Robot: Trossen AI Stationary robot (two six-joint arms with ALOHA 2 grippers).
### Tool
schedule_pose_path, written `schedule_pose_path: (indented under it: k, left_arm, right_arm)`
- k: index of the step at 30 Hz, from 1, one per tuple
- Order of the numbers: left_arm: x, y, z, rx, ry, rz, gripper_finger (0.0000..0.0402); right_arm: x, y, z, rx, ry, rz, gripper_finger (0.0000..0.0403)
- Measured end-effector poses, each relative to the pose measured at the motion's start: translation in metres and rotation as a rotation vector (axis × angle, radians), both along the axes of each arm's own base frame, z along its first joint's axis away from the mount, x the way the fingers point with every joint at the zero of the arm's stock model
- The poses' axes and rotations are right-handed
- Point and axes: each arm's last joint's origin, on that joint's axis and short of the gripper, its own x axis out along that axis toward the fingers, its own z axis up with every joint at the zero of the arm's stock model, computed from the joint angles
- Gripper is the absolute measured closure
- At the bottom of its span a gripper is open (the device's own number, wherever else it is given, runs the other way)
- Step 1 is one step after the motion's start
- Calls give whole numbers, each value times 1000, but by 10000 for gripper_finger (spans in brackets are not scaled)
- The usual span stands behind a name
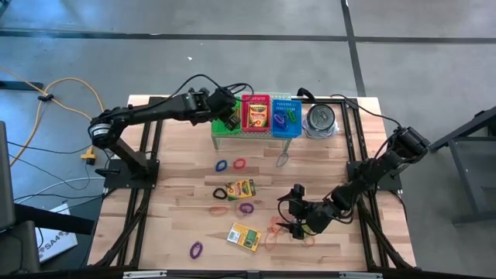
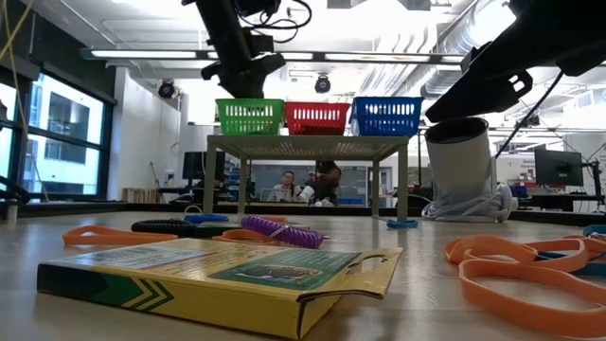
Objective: Pick & Place Office Desk Supplies
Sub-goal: Put the orange rubber band into the green bin on the shelf
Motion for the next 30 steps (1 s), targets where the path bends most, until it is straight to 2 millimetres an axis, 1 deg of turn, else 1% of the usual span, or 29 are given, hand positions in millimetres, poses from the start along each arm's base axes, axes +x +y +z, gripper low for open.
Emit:
schedule_pose_path:
  k: [2, 7, 9, 12, 15, 18, 20, 22, 26, 30]
  left_arm:
    - [0, -5, 5, 16, 2, -33, 268]
    - [-1, -21, 26, 52, -46, -101, 268]
    - [-2, -31, 33, 66, -59, -138, 268]
    - [-6, -54, 37, 38, -49, -222, 268]
    - [-12, -79, 30, -47, 50, -302, 268]
    - [-26, -104, 19, -169, 218, -381, 268]
    - [-36, -118, 12, -271, 307, -395, 268]
    - [-43, -132, 4, -337, 365, -388, 268]
    - [-48, -158, -9, -348, 397, -415, 268]
    - [-53, -179, -28, -345, 436, -460, 268]
  right_arm:
    - [0, 0, 0, -1, 0, 0, 8]
    - [0, 0, 0, -9, -4, -6, 8]
    - [0, 0, 0, -7, -8, -14, 8]
    - [0, 0, 0, 14, -7, -18, 8]
    - [0, 1, 0, 35, 1, -7, 8]
    - [-1, 2, 0, 64, 10, 1, 8]
    - [-1, 2, 0, 70, 11, 0, 8]
    - [-1, 2, 0, 70, 12, 0, 8]
    - [-2, 1, -3, 118, 37, -46, 8]
    - [-5, 0, -7, 238, 108, -93, 8]
